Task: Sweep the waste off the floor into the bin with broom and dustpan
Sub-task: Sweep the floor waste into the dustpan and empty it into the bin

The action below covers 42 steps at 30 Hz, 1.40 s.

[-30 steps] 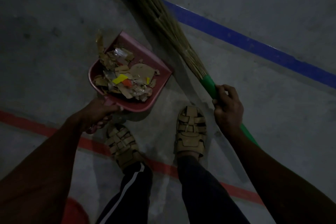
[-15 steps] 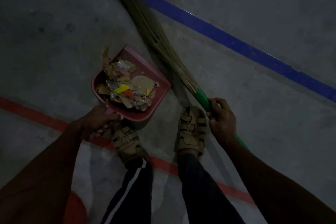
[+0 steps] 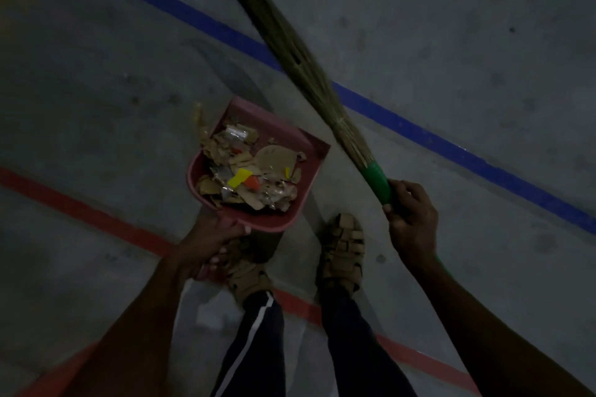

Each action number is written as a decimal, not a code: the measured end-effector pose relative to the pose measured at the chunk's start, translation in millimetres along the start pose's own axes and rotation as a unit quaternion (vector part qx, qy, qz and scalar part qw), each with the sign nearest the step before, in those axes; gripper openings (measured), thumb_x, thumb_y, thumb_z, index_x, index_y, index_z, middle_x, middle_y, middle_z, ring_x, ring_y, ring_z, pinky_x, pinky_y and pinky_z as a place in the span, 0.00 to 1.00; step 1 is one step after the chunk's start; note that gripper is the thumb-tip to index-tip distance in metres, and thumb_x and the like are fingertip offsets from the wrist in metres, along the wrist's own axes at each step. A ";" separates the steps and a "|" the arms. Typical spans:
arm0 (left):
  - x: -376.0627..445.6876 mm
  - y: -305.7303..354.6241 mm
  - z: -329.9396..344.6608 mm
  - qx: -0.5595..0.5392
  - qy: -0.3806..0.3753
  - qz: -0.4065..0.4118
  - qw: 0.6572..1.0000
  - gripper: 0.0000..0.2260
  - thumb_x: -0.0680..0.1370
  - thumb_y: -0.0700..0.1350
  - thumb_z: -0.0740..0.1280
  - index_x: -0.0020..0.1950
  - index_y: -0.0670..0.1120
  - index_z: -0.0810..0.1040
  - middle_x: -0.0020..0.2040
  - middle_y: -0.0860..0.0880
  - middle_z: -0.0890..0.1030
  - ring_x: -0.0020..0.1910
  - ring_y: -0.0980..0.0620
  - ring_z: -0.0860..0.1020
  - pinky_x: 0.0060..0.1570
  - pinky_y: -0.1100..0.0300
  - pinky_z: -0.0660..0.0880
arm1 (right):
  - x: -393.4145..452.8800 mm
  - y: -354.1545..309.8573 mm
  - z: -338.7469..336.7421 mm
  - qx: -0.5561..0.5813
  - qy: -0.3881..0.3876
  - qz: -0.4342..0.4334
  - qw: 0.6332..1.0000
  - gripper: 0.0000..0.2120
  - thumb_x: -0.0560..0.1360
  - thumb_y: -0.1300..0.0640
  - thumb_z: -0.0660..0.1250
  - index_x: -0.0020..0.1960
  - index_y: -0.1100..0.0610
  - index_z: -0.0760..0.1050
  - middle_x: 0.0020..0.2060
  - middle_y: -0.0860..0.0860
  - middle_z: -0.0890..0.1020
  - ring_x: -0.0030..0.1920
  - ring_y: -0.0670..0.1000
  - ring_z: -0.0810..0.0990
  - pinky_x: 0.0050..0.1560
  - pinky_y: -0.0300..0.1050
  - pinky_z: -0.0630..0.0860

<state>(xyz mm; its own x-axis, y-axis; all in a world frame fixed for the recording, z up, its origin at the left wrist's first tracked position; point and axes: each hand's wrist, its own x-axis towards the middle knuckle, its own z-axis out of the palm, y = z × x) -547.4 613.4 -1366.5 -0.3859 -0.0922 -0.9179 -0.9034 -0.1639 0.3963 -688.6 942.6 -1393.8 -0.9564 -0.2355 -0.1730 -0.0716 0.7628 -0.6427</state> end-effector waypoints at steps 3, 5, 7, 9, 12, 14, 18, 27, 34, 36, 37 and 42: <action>-49.4 16.2 -1.8 -0.029 -0.010 0.023 0.999 0.20 0.79 0.41 0.72 0.28 0.49 0.73 0.24 0.46 0.65 0.21 0.53 0.63 0.25 0.64 0.60 | 10.2 -51.7 -31.9 0.018 0.018 -0.005 1.000 0.21 0.72 0.65 0.68 0.65 0.59 0.77 0.55 0.54 0.78 0.51 0.48 0.75 0.46 0.50 0.77; -88.8 29.0 -4.6 -0.025 -0.008 0.031 0.999 0.17 0.79 0.40 0.71 0.32 0.47 0.72 0.25 0.45 0.65 0.20 0.53 0.62 0.23 0.65 0.59 | 13.1 -92.5 -55.8 0.020 0.015 -0.002 1.000 0.22 0.72 0.66 0.69 0.66 0.59 0.76 0.55 0.55 0.78 0.51 0.51 0.76 0.47 0.54 0.78; -131.8 42.8 -9.9 -0.022 0.015 0.033 0.999 0.15 0.79 0.42 0.72 0.35 0.45 0.72 0.25 0.45 0.66 0.19 0.53 0.62 0.23 0.66 0.60 | 10.5 -136.2 -79.1 0.011 0.009 0.002 1.000 0.24 0.73 0.66 0.70 0.69 0.59 0.74 0.56 0.56 0.78 0.52 0.53 0.76 0.48 0.53 0.78; -175.7 53.8 -14.6 -0.029 0.035 0.026 0.999 0.16 0.79 0.44 0.72 0.34 0.44 0.70 0.25 0.45 0.66 0.19 0.52 0.62 0.23 0.66 0.59 | 8.1 -179.9 -105.0 0.007 0.002 -0.002 1.000 0.26 0.74 0.66 0.70 0.72 0.59 0.71 0.57 0.57 0.78 0.53 0.50 0.75 0.50 0.45 0.75; -246.6 70.9 -25.7 -0.058 0.061 0.030 0.996 0.20 0.79 0.45 0.71 0.32 0.44 0.67 0.25 0.45 0.65 0.19 0.52 0.62 0.25 0.66 0.58 | -7.2 -249.5 -146.9 -0.003 -0.011 -0.004 1.000 0.29 0.75 0.66 0.69 0.74 0.59 0.68 0.56 0.56 0.78 0.53 0.44 0.72 0.52 0.38 0.70; -286.8 78.0 -33.2 -0.079 0.090 0.040 0.992 0.20 0.79 0.46 0.72 0.32 0.43 0.68 0.25 0.44 0.66 0.19 0.51 0.62 0.25 0.65 0.59 | -17.8 -286.5 -170.9 0.007 -0.018 -0.002 1.000 0.30 0.75 0.66 0.70 0.75 0.59 0.67 0.57 0.57 0.77 0.54 0.45 0.71 0.54 0.41 0.71; -381.2 70.6 -49.4 -0.149 0.138 0.038 0.978 0.20 0.77 0.47 0.74 0.33 0.42 0.68 0.25 0.45 0.66 0.18 0.51 0.63 0.24 0.64 0.60 | -54.5 -364.7 -219.4 -0.006 -0.037 -0.052 0.998 0.29 0.74 0.63 0.73 0.74 0.60 0.69 0.58 0.59 0.78 0.56 0.47 0.72 0.56 0.44 0.72; -525.7 20.5 -16.5 -0.289 0.283 0.048 0.913 0.21 0.77 0.50 0.75 0.34 0.43 0.68 0.24 0.45 0.66 0.19 0.52 0.64 0.27 0.63 0.60 | -102.0 -456.4 -289.2 -0.011 -0.097 -0.226 0.969 0.29 0.74 0.63 0.73 0.72 0.60 0.70 0.59 0.59 0.78 0.56 0.56 0.77 0.53 0.43 0.73; -573.5 -4.4 56.5 -0.396 0.313 0.029 0.863 0.27 0.75 0.58 0.74 0.25 0.47 0.65 0.22 0.44 0.65 0.19 0.52 0.63 0.30 0.63 0.59 | -114.9 -453.9 -326.2 -0.035 -0.168 -0.322 0.931 0.27 0.75 0.62 0.73 0.72 0.61 0.71 0.59 0.59 0.78 0.55 0.57 0.79 0.53 0.39 0.71; -584.3 -7.8 74.8 -0.428 0.314 0.037 0.846 0.25 0.77 0.57 0.73 0.28 0.47 0.66 0.23 0.45 0.65 0.18 0.52 0.63 0.29 0.65 0.59 | -120.0 -449.9 -336.5 -0.035 -0.176 -0.350 0.919 0.27 0.74 0.62 0.73 0.72 0.61 0.71 0.59 0.59 0.79 0.54 0.58 0.80 0.53 0.39 0.71; -589.4 -8.3 83.0 -0.440 0.313 0.040 0.841 0.23 0.77 0.56 0.72 0.30 0.47 0.66 0.23 0.45 0.65 0.18 0.52 0.63 0.28 0.66 0.59 | -121.6 -447.8 -340.5 -0.031 -0.180 -0.361 0.914 0.27 0.74 0.62 0.74 0.72 0.61 0.72 0.59 0.59 0.79 0.54 0.59 0.80 0.52 0.39 0.71; -611.1 -10.4 124.1 -0.493 0.355 0.061 0.792 0.22 0.78 0.52 0.73 0.33 0.45 0.65 0.22 0.47 0.65 0.16 0.53 0.62 0.20 0.68 0.58 | -130.4 -447.8 -352.4 -0.002 -0.220 -0.399 0.890 0.27 0.74 0.62 0.74 0.71 0.61 0.73 0.57 0.59 0.79 0.51 0.56 0.80 0.48 0.40 0.74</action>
<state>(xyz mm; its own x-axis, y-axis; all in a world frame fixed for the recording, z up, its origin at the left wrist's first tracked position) -325.4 793.4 -812.2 0.0594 -0.6376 -0.7681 -0.1463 -0.7667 0.6251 -631.7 844.0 -820.4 -0.3976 -0.9155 0.0619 -0.6803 0.2489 -0.6893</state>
